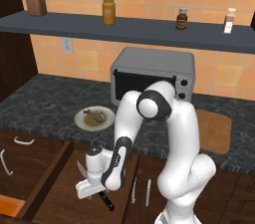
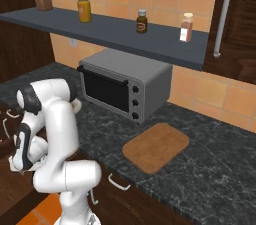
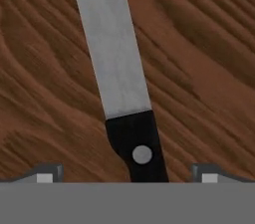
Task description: Pick up the knife from the drawer and place it on the cutting board. Then place the meat from the plate to the cutting board.
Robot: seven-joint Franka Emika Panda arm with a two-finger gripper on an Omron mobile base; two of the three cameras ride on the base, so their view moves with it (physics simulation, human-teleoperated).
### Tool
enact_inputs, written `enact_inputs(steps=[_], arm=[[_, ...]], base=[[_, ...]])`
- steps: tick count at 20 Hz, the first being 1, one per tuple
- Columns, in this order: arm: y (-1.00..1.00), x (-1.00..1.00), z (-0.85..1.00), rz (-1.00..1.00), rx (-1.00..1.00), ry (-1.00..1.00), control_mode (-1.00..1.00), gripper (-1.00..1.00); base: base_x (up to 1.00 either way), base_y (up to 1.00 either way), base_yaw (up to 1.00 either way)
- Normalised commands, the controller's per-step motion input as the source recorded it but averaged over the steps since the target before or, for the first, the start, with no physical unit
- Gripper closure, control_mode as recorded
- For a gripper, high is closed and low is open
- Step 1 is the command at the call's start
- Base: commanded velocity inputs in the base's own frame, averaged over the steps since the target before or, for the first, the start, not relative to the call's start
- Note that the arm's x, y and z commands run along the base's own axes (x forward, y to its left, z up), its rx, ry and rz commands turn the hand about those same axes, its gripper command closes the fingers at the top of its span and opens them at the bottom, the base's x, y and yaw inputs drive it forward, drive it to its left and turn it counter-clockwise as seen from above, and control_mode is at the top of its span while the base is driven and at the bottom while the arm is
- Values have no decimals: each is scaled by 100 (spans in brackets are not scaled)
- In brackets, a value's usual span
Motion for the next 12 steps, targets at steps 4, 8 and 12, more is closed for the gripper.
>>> enact_inputs(steps=[4, 8, 12], arm=[[51, -7, -61, 0, -3, 2, -100, 100], [84, -32, -73, 1, -3, 3, -100, 100], [62, -36, -42, 1, -2, 0, -100, 100]], base=[[0, 0, 0], [0, 0, 0], [0, 0, 0]])
